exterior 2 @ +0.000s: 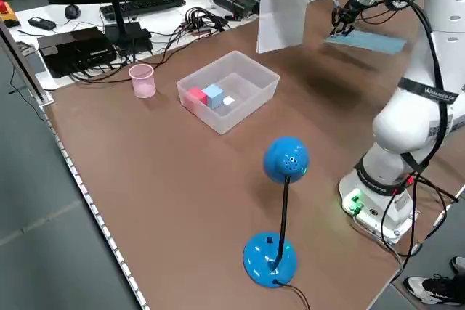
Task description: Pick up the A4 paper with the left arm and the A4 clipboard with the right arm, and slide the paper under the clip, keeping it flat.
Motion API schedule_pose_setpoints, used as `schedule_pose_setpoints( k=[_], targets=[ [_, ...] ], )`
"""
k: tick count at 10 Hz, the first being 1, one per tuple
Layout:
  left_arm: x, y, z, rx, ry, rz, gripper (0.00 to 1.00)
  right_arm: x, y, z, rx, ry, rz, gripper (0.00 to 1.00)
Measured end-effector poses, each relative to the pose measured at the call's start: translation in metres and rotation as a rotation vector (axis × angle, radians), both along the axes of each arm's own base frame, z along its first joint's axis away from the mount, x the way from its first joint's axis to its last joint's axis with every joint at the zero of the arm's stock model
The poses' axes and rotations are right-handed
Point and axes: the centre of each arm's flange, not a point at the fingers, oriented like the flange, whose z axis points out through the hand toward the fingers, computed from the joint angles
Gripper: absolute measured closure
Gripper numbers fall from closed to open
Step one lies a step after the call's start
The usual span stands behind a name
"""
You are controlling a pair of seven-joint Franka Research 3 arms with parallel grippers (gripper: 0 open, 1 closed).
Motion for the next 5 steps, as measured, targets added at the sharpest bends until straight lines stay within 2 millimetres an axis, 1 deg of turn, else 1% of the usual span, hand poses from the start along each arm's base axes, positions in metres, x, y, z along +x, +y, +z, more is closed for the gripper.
schedule_pose_setpoints(
  k=[2, 3, 5],
  targets=[
    [0.001, 0.004, 0.002, -0.001, -0.004, 0.005, 0.99, -0.008, 0.041, -0.012, -0.019, -0.016, -0.054, 0.96],
    [0.000, 0.005, 0.005, -0.011, -0.007, -0.002, 0.99, -0.007, 0.056, -0.015, -0.044, -0.013, -0.085, 0.96],
    [0.001, 0.011, 0.009, -0.034, -0.009, -0.019, 0.99, -0.005, 0.080, -0.018, -0.075, -0.048, -0.115, 0.96]
  ],
)
